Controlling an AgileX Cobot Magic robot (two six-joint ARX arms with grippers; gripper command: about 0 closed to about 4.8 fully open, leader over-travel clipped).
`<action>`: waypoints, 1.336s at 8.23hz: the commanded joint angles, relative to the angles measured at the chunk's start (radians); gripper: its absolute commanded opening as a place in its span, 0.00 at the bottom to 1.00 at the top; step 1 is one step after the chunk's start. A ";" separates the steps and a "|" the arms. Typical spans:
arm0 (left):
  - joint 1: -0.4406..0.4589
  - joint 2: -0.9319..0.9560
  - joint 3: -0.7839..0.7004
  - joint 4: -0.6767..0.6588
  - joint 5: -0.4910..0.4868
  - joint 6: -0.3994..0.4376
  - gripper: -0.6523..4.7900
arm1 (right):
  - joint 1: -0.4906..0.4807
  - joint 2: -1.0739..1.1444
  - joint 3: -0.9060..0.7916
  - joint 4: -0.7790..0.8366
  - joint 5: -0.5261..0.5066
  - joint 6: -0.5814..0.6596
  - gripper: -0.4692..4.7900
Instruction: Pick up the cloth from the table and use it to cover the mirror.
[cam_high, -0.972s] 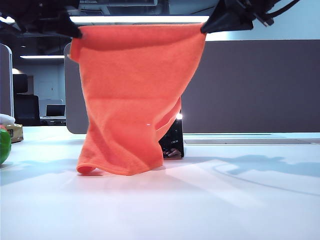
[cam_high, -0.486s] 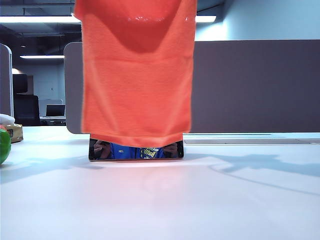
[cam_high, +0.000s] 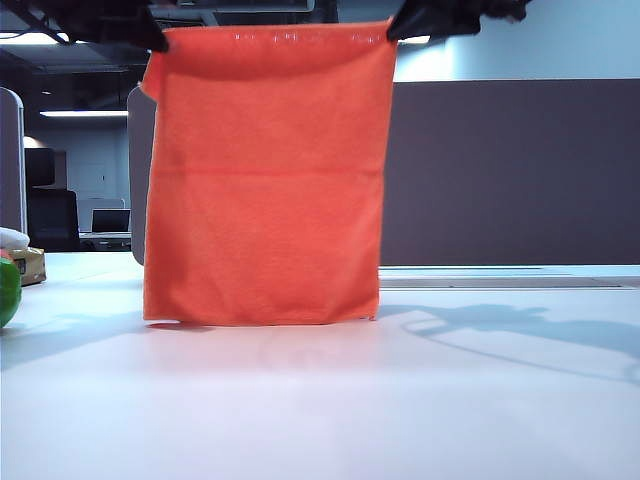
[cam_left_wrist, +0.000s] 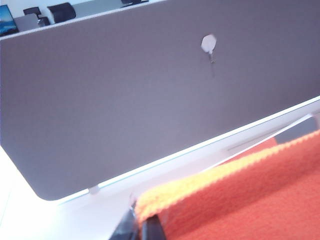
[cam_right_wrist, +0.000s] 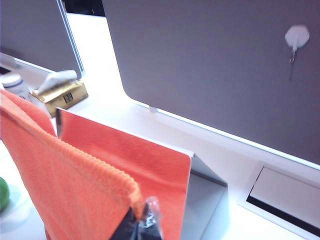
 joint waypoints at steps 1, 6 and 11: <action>0.006 0.034 0.003 0.050 -0.045 0.002 0.11 | 0.001 0.035 0.006 0.090 0.019 -0.002 0.08; 0.061 0.114 0.005 0.153 -0.036 -0.001 0.11 | 0.001 0.134 0.046 0.183 0.052 -0.002 0.08; 0.063 0.226 0.105 0.158 0.007 -0.005 0.11 | -0.002 0.199 0.069 0.214 0.126 -0.033 0.08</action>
